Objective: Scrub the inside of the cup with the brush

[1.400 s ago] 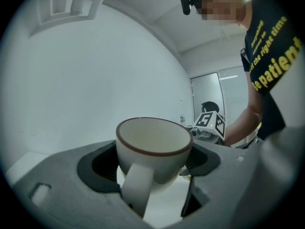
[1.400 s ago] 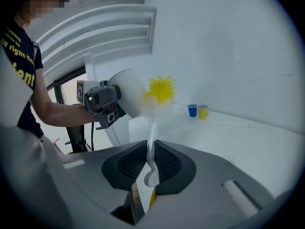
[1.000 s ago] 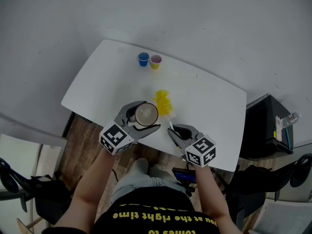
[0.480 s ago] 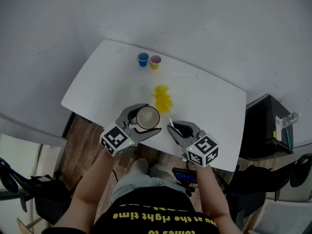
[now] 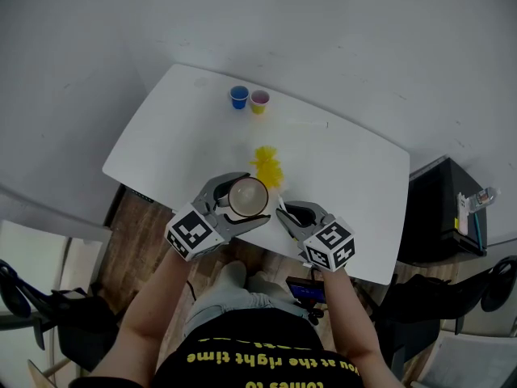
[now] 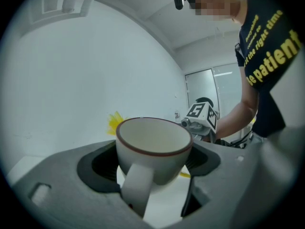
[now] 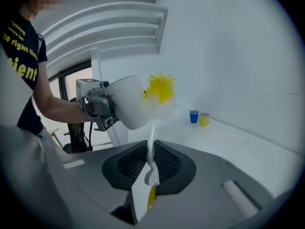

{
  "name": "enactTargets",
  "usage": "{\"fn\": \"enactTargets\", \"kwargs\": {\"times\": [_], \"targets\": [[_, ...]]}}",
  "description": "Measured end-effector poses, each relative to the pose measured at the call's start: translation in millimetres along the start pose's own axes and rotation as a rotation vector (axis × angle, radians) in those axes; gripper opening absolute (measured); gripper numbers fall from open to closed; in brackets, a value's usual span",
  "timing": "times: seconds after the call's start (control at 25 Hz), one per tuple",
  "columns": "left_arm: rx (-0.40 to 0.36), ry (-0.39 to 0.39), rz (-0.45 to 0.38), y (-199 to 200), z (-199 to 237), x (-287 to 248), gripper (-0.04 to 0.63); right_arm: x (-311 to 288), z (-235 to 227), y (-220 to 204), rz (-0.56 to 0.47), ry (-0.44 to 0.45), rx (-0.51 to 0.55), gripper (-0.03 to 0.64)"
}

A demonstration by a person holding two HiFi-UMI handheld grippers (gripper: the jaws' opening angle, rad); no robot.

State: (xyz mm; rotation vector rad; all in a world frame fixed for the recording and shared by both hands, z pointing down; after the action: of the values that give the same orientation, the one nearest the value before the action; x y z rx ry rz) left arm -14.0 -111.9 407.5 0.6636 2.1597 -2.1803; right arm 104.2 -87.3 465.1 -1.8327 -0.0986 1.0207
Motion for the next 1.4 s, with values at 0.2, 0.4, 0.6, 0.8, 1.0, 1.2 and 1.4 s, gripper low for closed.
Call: {"fn": "enactTargets", "kwargs": {"times": [0.2,0.4,0.6,0.8,1.0,1.2,1.4], "targets": [[0.022,0.003,-0.014,1.8,4.5,4.8,0.411,-2.7,-1.8,-9.8,0.040,-0.015,0.014,0.054],[0.027,0.012,-0.008,0.6,9.3,5.7,0.411,6.7,0.8,-2.4,0.028,-0.027,0.042,0.054],[0.052,0.033,-0.011,-1.8,16.0,7.6,0.411,21.4,9.5,16.3,-0.047,-0.005,0.039,0.054],[0.069,0.030,-0.032,2.0,20.4,8.0,0.411,35.7,16.5,38.2,-0.158,0.024,0.002,0.054],[0.098,0.025,-0.080,7.7,24.4,10.9,0.411,32.1,19.7,37.1,-0.174,0.050,-0.029,0.054],[0.121,0.032,-0.104,10.8,27.7,14.4,0.411,18.4,16.8,18.5,-0.135,0.049,-0.069,0.054],[0.125,0.051,-0.110,11.8,31.4,16.8,0.411,6.7,10.6,-4.3,-0.059,0.033,-0.082,0.054]]}}
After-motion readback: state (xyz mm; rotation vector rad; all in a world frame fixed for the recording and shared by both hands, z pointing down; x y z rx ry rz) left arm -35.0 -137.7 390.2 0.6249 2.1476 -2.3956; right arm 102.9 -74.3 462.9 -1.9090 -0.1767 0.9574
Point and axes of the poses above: the fingertips, and each gripper's own axes: x backward along the fingers, z to its left, y out of its top, the point moved 5 cm from there along x, backward along the fingers, and after that the axes turned 9 degrees about z, right-handed, at the moved point
